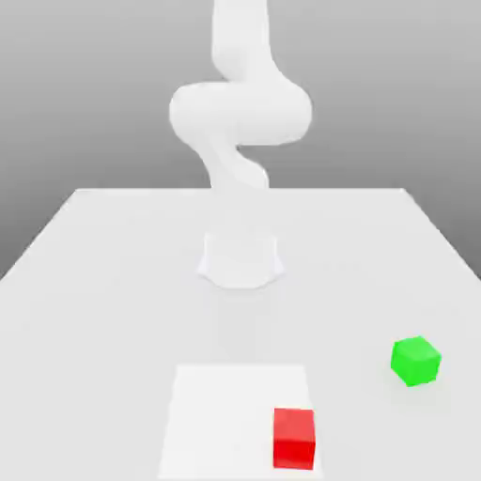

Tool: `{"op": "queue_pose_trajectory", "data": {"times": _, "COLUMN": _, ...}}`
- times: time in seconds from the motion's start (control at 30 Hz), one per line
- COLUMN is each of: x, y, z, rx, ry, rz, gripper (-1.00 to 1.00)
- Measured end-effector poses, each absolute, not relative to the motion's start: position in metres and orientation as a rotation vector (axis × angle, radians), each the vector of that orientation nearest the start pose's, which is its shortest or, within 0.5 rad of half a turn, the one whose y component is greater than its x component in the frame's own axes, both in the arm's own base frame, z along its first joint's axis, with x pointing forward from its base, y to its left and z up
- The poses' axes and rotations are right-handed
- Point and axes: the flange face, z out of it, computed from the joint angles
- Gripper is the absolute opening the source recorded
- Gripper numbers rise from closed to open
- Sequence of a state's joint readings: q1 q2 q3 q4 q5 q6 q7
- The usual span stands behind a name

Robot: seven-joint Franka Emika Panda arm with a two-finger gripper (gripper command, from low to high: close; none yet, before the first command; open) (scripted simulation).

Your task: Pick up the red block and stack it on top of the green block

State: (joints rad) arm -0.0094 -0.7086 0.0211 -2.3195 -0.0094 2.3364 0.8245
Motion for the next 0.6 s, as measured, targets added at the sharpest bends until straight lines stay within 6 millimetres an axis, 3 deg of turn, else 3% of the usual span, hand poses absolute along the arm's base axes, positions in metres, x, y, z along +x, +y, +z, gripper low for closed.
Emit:
{"op": "queue_pose_trajectory", "data": {"times": 0.13, "x": 0.429, "y": 0.017, "z": 0.602, "rx": -2.581, "ry": 1.122, "rz": -0.82, "gripper": 0.0}}
{"op": "queue_pose_trajectory", "data": {"times": 0.3, "x": 0.468, "y": 0.029, "z": 0.509, "rx": -2.676, "ry": 1.18, "rz": -0.645, "gripper": 0.0}}
{"op": "queue_pose_trajectory", "data": {"times": 0.47, "x": 0.488, "y": 0.039, "z": 0.411, "rx": -2.756, "ry": 1.227, "rz": -0.454, "gripper": 0.0}}
{"op": "queue_pose_trajectory", "data": {"times": 0.6, "x": 0.489, "y": 0.05, "z": 0.333, "rx": -2.808, "ry": 1.255, "rz": -0.291, "gripper": 0.0}}
